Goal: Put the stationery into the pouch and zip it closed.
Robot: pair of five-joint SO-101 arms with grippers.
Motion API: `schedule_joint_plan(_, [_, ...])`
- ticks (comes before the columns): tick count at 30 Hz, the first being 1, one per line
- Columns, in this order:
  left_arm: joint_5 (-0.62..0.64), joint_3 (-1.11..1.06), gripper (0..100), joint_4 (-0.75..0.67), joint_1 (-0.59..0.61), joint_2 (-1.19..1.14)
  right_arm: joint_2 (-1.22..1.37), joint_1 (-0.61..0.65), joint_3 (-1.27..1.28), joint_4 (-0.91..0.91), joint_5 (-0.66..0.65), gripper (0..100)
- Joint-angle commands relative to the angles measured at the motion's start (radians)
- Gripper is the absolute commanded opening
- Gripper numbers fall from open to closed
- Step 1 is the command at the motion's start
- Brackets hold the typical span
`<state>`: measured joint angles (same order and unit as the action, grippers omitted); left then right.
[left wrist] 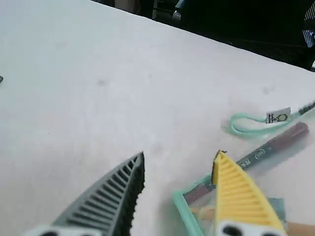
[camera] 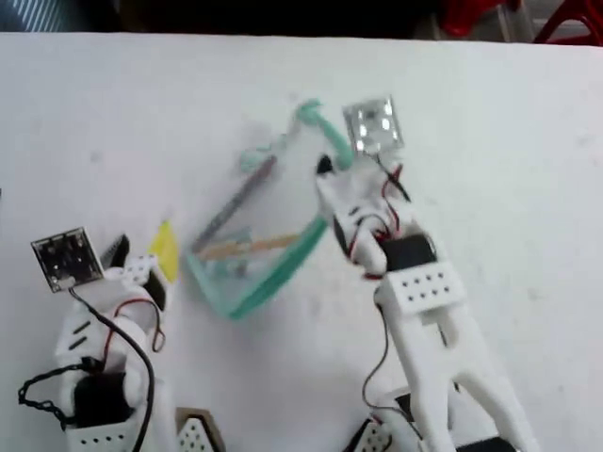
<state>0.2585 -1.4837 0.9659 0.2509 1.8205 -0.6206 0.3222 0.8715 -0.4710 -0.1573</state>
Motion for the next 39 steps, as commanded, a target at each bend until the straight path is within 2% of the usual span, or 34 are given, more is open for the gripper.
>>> schedule_joint_plan(1, [0.009, 0.009, 24, -0.031, 0.010, 0.007, -0.117, 0.027, 0.173, 0.010, -0.241, 1.7])
schedule_joint_plan(4, [0.009, 0.009, 24, -0.031, 0.010, 0.007, -0.182, 0.064, 0.301, -0.007, -0.462, 1.7])
schedule_joint_plan(6, [0.009, 0.009, 24, -0.031, 0.010, 0.007, -0.203, 0.033, 0.348, -0.028, -0.512, 1.7])
schedule_joint_plan(11, [0.009, 0.009, 24, -0.031, 0.010, 0.007, -0.202, -0.104, 0.374, -0.035, -0.512, 1.8])
schedule_joint_plan(14, [0.009, 0.009, 24, -0.031, 0.010, 0.007, -0.188, -0.124, 0.391, -0.051, -0.520, 1.9])
schedule_joint_plan(20, [0.009, 0.009, 24, -0.031, 0.010, 0.007, -0.188, -0.124, 0.393, 0.027, -0.512, 2.4])
schedule_joint_plan(22, [0.009, 0.009, 24, -0.031, 0.010, 0.007, -0.188, -0.130, 0.393, 0.008, -0.516, 8.6])
schedule_joint_plan(25, [0.009, 0.008, 24, -0.031, 0.010, 0.007, -0.188, -0.160, 0.393, -0.090, -0.517, 26.3])
schedule_joint_plan(26, [0.009, 0.008, 24, -0.031, 0.010, 0.007, -0.189, -0.173, 0.391, -0.116, -0.522, 28.8])
schedule_joint_plan(34, [0.003, 0.008, 24, -0.025, 0.008, 0.007, -0.199, -0.358, 0.253, -0.266, -0.563, 28.4])
schedule_joint_plan(37, [-0.167, 0.023, 23, 0.021, -0.044, 0.007, -0.199, -0.341, 0.167, -0.321, -0.566, 23.8])
schedule_joint_plan(39, [-0.353, 0.014, 22, 0.075, -0.122, 0.001, -0.188, -0.277, 0.115, -0.338, -0.562, 10.8])
